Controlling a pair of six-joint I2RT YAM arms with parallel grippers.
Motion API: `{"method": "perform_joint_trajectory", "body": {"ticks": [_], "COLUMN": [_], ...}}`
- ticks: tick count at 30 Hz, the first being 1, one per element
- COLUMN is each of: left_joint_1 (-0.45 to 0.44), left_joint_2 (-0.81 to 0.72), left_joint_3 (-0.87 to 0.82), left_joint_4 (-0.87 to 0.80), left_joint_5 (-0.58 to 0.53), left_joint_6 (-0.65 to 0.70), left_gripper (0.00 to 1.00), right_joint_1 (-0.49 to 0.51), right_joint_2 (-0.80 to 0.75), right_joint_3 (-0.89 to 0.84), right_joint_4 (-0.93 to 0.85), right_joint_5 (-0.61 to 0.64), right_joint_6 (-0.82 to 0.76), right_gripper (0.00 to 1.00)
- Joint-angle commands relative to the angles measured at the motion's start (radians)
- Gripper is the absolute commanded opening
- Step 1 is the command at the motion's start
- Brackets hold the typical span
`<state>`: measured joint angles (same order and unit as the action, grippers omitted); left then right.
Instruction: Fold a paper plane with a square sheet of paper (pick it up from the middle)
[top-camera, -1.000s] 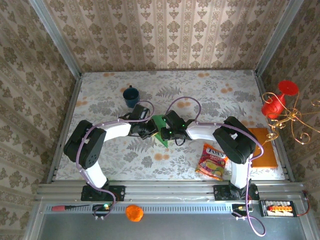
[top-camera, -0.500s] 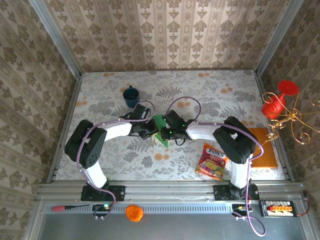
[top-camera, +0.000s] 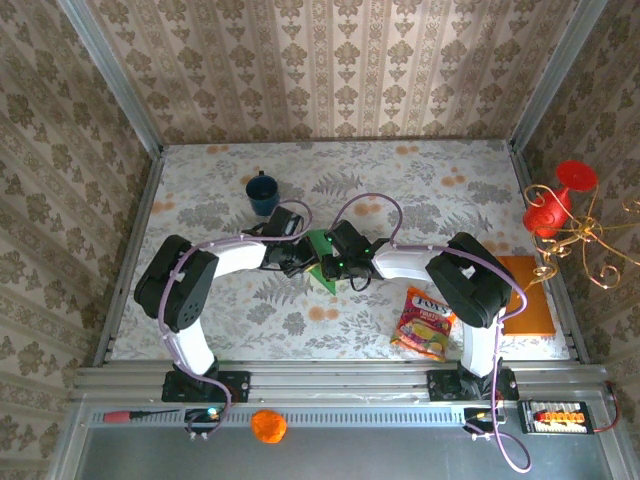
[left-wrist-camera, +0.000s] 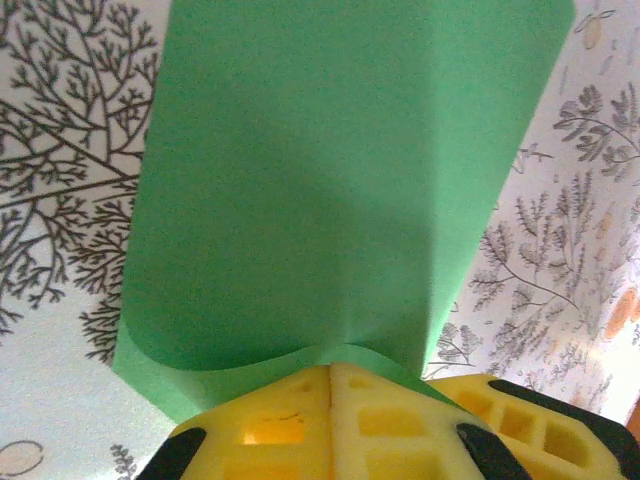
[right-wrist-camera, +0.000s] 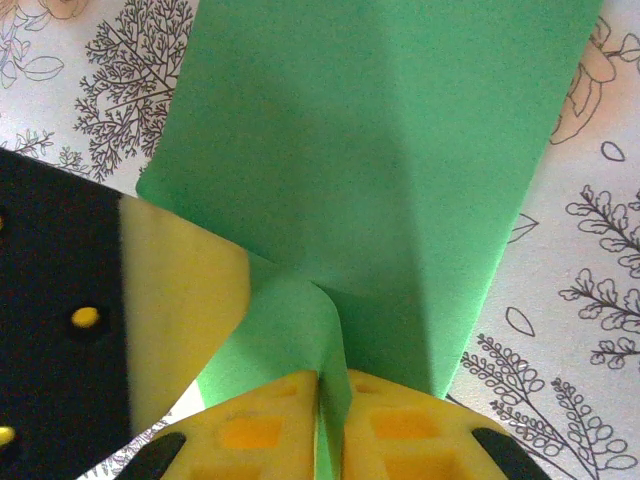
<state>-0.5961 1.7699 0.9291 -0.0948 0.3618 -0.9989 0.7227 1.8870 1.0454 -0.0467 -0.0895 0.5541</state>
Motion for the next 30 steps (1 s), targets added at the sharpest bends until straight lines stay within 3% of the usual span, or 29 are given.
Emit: {"method": "perform_joint_trajectory", "body": {"ticks": [1, 30], "left_joint_1": [-0.007, -0.007], "left_joint_2": [0.001, -0.009], "left_joint_3": [-0.002, -0.047], "left_joint_4": [-0.034, -0.046], "left_joint_5": [-0.005, -0.033], "left_joint_6": [0.011, 0.029], "left_gripper": [0.07, 0.07], "right_joint_1": [-0.011, -0.018], "right_joint_2": [0.037, 0.041], "right_joint_3": [-0.011, 0.015], "right_joint_4": [-0.029, -0.076], "right_joint_5": [0.015, 0.011], "right_joint_6": [0.010, 0.035], "right_gripper": [0.14, 0.16]}}
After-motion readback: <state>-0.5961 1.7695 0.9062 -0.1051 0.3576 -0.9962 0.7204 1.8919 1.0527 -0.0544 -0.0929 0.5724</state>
